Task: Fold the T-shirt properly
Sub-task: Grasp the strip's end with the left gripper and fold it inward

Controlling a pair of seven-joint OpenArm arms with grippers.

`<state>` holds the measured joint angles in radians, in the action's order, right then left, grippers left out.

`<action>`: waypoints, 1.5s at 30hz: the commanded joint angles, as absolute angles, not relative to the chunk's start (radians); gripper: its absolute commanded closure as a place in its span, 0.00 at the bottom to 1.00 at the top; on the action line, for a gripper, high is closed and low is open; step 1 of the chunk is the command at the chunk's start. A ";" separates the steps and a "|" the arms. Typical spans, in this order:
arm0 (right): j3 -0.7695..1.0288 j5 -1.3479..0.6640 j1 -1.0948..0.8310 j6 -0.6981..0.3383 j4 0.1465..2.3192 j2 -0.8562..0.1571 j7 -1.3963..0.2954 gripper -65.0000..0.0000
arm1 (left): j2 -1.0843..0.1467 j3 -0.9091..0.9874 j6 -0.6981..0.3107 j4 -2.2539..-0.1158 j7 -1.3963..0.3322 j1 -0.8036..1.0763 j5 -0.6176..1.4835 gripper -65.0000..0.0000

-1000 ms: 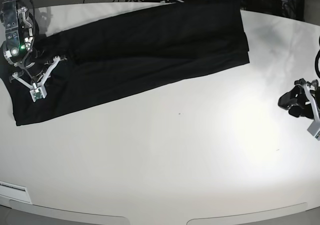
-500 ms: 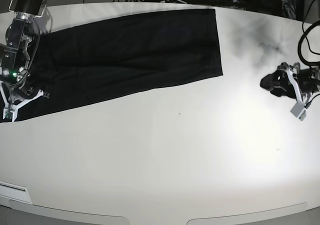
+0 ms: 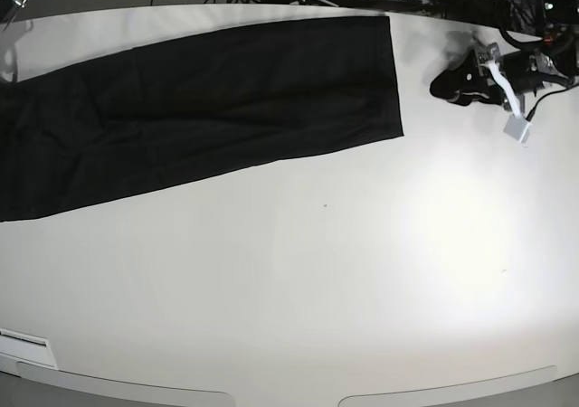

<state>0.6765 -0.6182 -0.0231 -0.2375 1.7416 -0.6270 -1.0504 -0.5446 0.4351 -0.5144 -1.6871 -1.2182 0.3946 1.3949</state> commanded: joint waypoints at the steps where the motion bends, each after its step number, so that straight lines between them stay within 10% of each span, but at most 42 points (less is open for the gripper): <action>1: 0.685 -0.628 -0.006 -0.240 1.757 -0.667 -1.026 0.63 | -0.535 0.448 -0.497 -1.728 -1.188 0.410 1.385 0.49; 12: 0.685 -0.625 -0.006 -0.255 1.751 -0.683 -1.026 0.63 | -0.216 0.445 -0.199 -2.075 -1.005 0.574 0.915 0.49; 40: 0.686 -0.633 -0.006 -0.255 1.751 -0.751 -1.027 0.63 | 0.136 0.213 -0.089 -2.034 -0.892 0.531 0.678 0.50; 45: 0.686 -0.737 -0.006 -0.340 1.751 -0.751 -1.065 0.63 | 0.135 0.202 -0.064 -2.035 -0.866 0.493 0.596 1.00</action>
